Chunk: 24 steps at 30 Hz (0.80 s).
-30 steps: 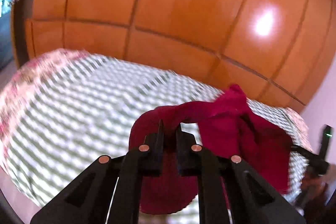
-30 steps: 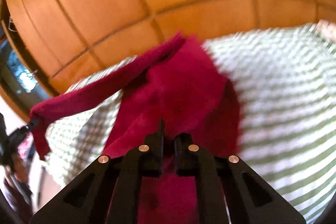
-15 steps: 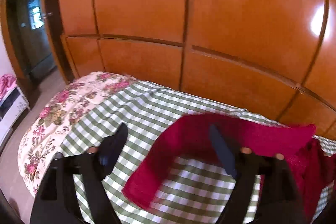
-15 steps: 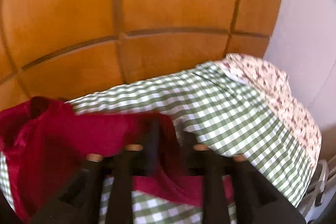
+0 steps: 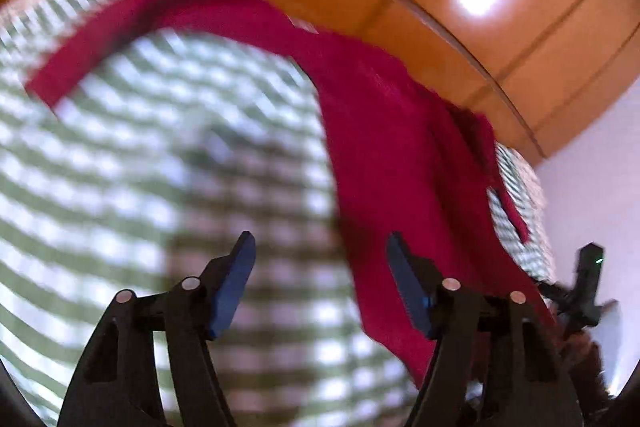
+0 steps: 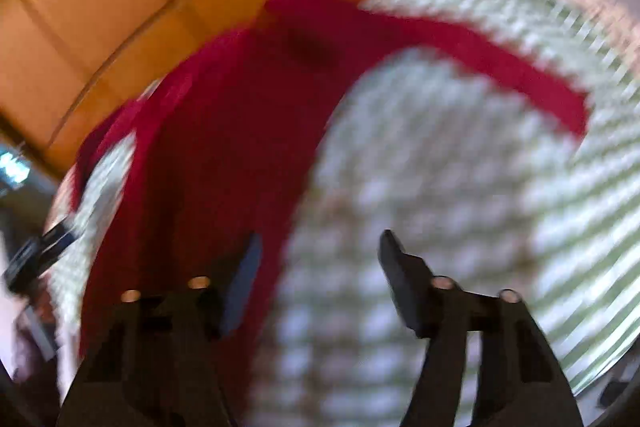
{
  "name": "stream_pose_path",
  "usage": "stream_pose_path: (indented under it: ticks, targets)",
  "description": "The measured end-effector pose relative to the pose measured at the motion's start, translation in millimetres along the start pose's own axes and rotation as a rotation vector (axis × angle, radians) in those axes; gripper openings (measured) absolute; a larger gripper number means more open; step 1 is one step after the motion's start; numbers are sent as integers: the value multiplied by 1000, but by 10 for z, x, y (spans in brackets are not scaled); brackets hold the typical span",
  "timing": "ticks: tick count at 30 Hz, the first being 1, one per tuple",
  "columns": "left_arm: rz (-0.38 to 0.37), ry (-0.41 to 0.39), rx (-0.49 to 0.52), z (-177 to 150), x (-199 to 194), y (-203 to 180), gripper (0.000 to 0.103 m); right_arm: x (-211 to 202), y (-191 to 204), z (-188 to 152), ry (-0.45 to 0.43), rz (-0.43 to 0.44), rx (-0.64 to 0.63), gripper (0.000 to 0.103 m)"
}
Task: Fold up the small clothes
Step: 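Lift the sweater with both grippers, shake it out and lay it flat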
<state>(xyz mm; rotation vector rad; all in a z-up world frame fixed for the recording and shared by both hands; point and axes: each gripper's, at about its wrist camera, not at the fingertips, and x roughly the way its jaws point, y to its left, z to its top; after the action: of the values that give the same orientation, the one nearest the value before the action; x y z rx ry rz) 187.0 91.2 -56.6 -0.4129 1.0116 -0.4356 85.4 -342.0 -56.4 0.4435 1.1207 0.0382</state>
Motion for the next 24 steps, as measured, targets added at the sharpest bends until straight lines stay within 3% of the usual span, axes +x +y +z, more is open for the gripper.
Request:
stream_pose_path:
  ticks: [4,6,8,9,10,15,18,21,24]
  targets:
    - [-123,57,-65,-203,279,-134,54,158,252,-389,67,104,-13,46]
    - [-167,83,-91,-239,392,-206,29,191,378,-464,58,94,-43,46]
    - [-190,101,-77,-270,498,-303,11,197,446,-462,54,83,-72,32]
    - [-178,99,-71,-278,494,-358,9,194,474,-440,61,79,-85,15]
    - [-179,90,-79,-256,457,-374,9,155,500,-400,53,59,-110,10]
    - [-172,-18,-61,-43,-293,-412,8,-482,629,-94,-125,25,-233,7]
    - [-99,-57,7,-25,-880,-374,8,-990,580,-71,-221,8,-286,7]
    - [-24,-38,29,-199,-1217,-278,8,-1015,352,-137,-195,-45,-284,7]
    - [22,54,30,-532,-1093,-169,10,-755,24,-317,-90,-84,-234,7]
